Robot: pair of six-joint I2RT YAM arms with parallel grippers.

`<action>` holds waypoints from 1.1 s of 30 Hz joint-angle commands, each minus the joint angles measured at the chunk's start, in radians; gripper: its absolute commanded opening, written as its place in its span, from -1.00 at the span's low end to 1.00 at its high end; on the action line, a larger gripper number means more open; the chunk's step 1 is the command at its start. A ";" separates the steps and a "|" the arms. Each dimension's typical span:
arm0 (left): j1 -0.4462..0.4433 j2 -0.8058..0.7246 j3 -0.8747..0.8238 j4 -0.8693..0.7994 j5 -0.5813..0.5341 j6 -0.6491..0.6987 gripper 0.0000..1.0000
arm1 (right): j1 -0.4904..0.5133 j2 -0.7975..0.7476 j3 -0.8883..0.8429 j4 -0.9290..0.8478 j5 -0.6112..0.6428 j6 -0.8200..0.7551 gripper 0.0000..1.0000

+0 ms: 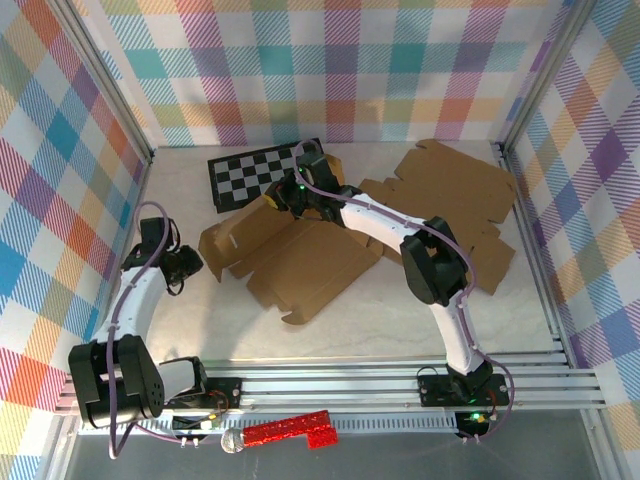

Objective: Fold the paper box

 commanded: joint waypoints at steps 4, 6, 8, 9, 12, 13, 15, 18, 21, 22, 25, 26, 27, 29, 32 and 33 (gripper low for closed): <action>-0.010 0.035 -0.005 0.066 0.039 0.101 -0.40 | 0.003 0.004 -0.008 0.044 -0.028 0.001 -1.00; -0.032 0.041 -0.006 0.077 0.049 0.109 -0.39 | 0.004 0.003 -0.010 0.044 -0.028 0.001 -1.00; -0.054 0.040 -0.016 0.094 0.051 0.116 -0.40 | 0.004 0.002 -0.015 0.050 -0.030 0.005 -1.00; -0.065 0.036 -0.022 0.105 0.056 0.119 -0.40 | 0.004 0.002 -0.015 0.049 -0.030 0.006 -1.00; -0.090 0.027 -0.033 0.111 0.064 0.137 -0.41 | 0.004 0.004 -0.013 0.048 -0.033 0.004 -1.00; -0.099 0.023 -0.035 0.111 0.064 0.144 -0.42 | 0.003 0.004 -0.012 0.049 -0.034 0.003 -1.00; -0.118 0.012 -0.040 0.106 0.065 0.163 -0.43 | 0.004 0.007 -0.006 0.044 -0.039 0.004 -1.00; -0.143 0.000 -0.041 0.098 0.076 0.198 -0.46 | 0.003 0.006 -0.003 0.039 -0.043 0.002 -1.00; -0.166 -0.003 -0.039 0.087 0.081 0.244 -0.49 | 0.004 0.007 0.010 0.021 -0.052 -0.013 -1.00; -0.172 0.001 -0.036 0.080 0.083 0.257 -0.49 | 0.004 0.007 0.015 0.015 -0.055 -0.020 -1.00; -0.191 0.000 -0.041 0.080 0.097 0.289 -0.49 | 0.003 0.008 0.024 0.007 -0.060 -0.029 -1.00; -0.196 0.001 -0.046 0.088 0.096 0.290 -0.49 | 0.003 0.008 0.029 0.002 -0.065 -0.034 -1.00; -0.199 0.003 -0.047 0.091 0.097 0.292 -0.49 | 0.003 0.010 0.034 -0.002 -0.068 -0.038 -1.00; -0.204 0.016 -0.045 0.095 0.109 0.291 -0.47 | 0.004 0.011 0.033 0.002 -0.072 -0.034 -1.00; -0.228 0.033 -0.037 0.097 0.111 0.305 -0.43 | 0.004 0.012 0.029 0.008 -0.073 -0.030 -1.00; -0.236 0.038 -0.036 0.094 0.098 0.310 -0.40 | 0.004 0.012 0.030 0.012 -0.074 -0.029 -1.00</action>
